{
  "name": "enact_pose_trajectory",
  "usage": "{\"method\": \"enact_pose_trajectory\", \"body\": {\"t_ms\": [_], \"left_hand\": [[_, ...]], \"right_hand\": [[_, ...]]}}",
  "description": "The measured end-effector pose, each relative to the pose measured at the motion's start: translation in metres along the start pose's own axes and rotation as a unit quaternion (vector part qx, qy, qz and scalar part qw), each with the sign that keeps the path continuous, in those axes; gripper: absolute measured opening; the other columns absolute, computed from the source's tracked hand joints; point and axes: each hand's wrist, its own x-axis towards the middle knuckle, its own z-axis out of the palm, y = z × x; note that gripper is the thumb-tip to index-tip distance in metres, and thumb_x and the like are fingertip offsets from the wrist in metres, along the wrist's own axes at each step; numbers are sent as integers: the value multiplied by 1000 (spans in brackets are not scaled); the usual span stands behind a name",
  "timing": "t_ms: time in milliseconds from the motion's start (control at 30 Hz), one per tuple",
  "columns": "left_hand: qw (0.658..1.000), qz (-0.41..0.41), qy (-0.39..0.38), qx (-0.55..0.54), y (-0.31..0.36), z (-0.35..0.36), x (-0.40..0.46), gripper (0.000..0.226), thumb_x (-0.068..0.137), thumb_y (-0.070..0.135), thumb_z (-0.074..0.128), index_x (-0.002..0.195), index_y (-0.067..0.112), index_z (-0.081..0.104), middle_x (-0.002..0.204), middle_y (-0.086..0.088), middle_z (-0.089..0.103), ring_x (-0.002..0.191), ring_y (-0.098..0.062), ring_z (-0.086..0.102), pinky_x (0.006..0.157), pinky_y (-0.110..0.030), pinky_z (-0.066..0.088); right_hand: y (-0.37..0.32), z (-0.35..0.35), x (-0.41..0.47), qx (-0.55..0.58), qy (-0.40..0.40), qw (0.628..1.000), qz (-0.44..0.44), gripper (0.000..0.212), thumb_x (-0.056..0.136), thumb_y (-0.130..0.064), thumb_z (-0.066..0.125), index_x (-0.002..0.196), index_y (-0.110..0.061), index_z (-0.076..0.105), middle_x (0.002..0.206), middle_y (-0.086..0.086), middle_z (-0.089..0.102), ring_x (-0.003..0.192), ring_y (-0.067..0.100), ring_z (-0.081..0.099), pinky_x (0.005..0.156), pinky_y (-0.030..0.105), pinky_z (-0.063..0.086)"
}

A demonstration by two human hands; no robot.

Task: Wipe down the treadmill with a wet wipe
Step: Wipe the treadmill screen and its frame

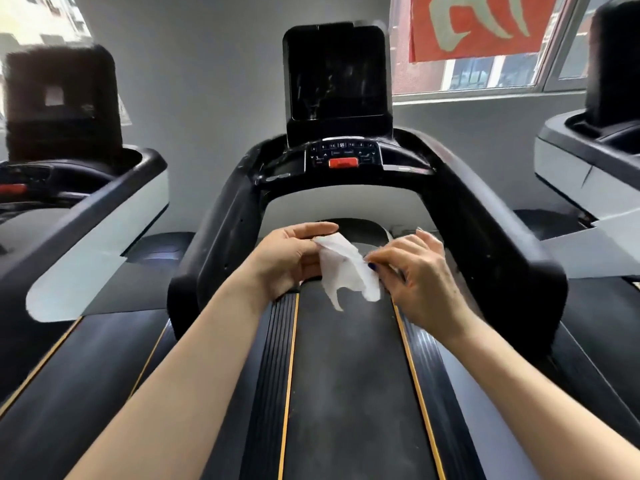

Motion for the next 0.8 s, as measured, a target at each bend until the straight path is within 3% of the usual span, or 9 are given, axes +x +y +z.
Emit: {"method": "enact_pose_trajectory", "body": {"t_ms": [67, 200, 333, 400, 500, 567, 700, 733, 800], "left_hand": [[1000, -14, -15, -16, 22, 9, 0, 38, 96, -18, 37, 105, 2, 69, 87, -12, 77, 72, -18, 75, 62, -25, 60], [999, -23, -26, 3, 61, 19, 6, 47, 90, -18, 28, 115, -6, 66, 107, -26, 70, 91, -30, 70, 67, -30, 61], [998, -9, -47, 44, 91, 22, 11, 26, 100, -3, 47, 111, 0, 70, 99, -15, 75, 85, -22, 73, 75, -32, 63], [993, 20, -41, 111, 99, 18, 19, 19, 97, -3, 59, 105, 7, 73, 99, -10, 75, 83, -15, 73, 76, -30, 63], [977, 65, -17, 202, 107, 9, 35, 37, 88, -19, 53, 97, 11, 72, 95, -7, 73, 73, -4, 69, 61, -17, 54], [967, 84, -9, 238, 110, 0, 50, 44, 83, -24, 48, 97, 11, 71, 91, -2, 71, 74, -3, 67, 61, -14, 52], [955, 123, 6, 270, 118, -28, 103, 49, 80, -21, 52, 109, 15, 69, 105, -5, 71, 93, -14, 68, 83, -28, 59], [954, 128, 12, 271, 121, -37, 120, 50, 81, -20, 53, 113, 15, 67, 106, -7, 71, 91, -12, 68, 82, -27, 58], [956, 136, 15, 258, 128, -54, 157, 51, 83, -19, 53, 120, 15, 64, 104, -14, 72, 85, -11, 68, 79, -25, 57]], "right_hand": [[0, -7, 5, -5, -12, 1000, -8, 18, 90, -28, 62, 90, -19, 78, 86, -7, 70, 88, 15, 62, 106, 54, 35], [-2, -27, 34, 16, -29, 999, 16, 23, 89, -37, 62, 91, -21, 78, 91, -9, 69, 93, 14, 62, 109, 56, 33], [11, -43, 81, -1, 6, 999, 52, 23, 85, -26, 66, 103, -15, 75, 100, -2, 70, 98, 22, 63, 96, 63, 45], [19, -41, 104, 10, -28, 997, 74, 39, 80, -25, 68, 117, -12, 72, 114, 3, 70, 109, 29, 64, 98, 61, 45], [27, -31, 134, 43, -125, 987, 96, 54, 85, -28, 71, 136, -16, 61, 136, 2, 62, 135, 24, 49, 113, 57, 32], [34, -19, 152, 68, -163, 980, 91, 61, 89, -23, 75, 145, -19, 52, 144, -6, 56, 144, 13, 36, 121, 51, 19], [53, 22, 195, 123, -225, 956, 142, 68, 89, -28, 74, 150, -25, 43, 125, -17, 66, 129, -2, 38, 122, 47, 14], [61, 35, 208, 134, -232, 952, 151, 61, 86, -34, 73, 143, -30, 52, 112, -18, 70, 123, 1, 47, 120, 50, 20], [82, 64, 236, 143, -228, 952, 146, 34, 76, -44, 68, 109, -39, 70, 90, -18, 70, 100, 7, 63, 109, 55, 37]]}}
